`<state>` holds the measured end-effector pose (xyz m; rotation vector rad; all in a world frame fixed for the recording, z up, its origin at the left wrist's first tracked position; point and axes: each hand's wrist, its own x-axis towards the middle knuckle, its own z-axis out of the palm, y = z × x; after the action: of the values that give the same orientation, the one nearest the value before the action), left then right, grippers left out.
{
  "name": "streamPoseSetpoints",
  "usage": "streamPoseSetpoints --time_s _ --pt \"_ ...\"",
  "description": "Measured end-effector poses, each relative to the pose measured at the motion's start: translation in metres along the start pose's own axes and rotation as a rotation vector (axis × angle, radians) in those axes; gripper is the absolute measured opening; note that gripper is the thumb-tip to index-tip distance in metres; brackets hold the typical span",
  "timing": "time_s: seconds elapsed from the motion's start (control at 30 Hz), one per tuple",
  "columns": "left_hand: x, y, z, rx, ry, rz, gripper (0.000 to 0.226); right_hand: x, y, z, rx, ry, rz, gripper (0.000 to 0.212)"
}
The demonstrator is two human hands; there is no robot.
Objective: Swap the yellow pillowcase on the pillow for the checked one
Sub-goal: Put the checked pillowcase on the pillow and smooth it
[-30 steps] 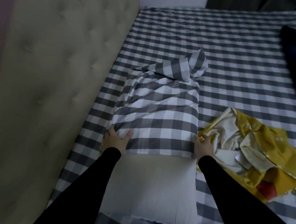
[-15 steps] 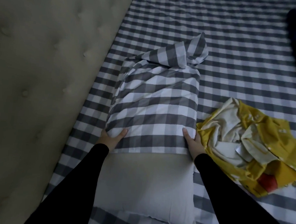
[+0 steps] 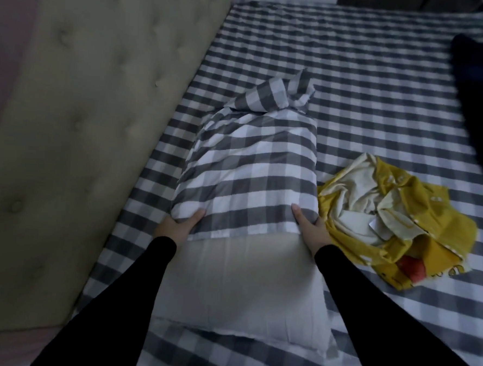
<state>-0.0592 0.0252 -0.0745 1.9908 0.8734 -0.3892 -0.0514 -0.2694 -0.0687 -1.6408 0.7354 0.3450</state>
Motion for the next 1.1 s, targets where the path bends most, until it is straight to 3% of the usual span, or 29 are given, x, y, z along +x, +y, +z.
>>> streamPoseSetpoints --time_s 0.13,0.27,0.4,0.53,0.63,0.73,0.83,0.93,1.1 --pt "-0.012 0.031 -0.008 -0.145 -0.034 0.021 0.099 -0.005 -0.072 -0.028 -0.078 -0.018 -0.094 0.104" --pt "-0.023 0.037 -0.017 -0.243 -0.165 -0.002 0.110 -0.015 -0.120 -0.066 -0.217 0.050 -0.200 0.110" --pt "-0.037 0.012 0.007 -0.061 -0.153 -0.020 0.081 -0.026 -0.064 -0.078 -0.354 0.074 -0.071 0.108" --pt "-0.047 -0.019 0.022 0.123 -0.186 -0.077 0.070 -0.049 0.028 -0.078 -0.333 0.068 0.073 0.107" --pt "-0.047 -0.033 0.025 0.252 -0.169 -0.053 0.071 -0.052 0.062 -0.080 -0.319 0.034 0.052 0.124" --pt "-0.049 -0.030 0.032 0.294 -0.038 0.050 0.089 -0.037 0.067 -0.085 -0.429 0.038 0.021 0.132" --pt "-0.056 -0.013 0.044 0.314 0.055 0.180 0.109 -0.033 0.055 -0.084 -0.468 0.143 -0.089 0.110" --pt "-0.052 0.003 0.061 0.342 0.053 0.216 0.108 -0.016 0.046 -0.072 -0.482 0.240 -0.158 0.081" --pt "-0.022 0.004 0.074 0.302 -0.098 0.134 0.116 0.006 0.056 -0.053 -0.232 0.101 -0.101 0.095"
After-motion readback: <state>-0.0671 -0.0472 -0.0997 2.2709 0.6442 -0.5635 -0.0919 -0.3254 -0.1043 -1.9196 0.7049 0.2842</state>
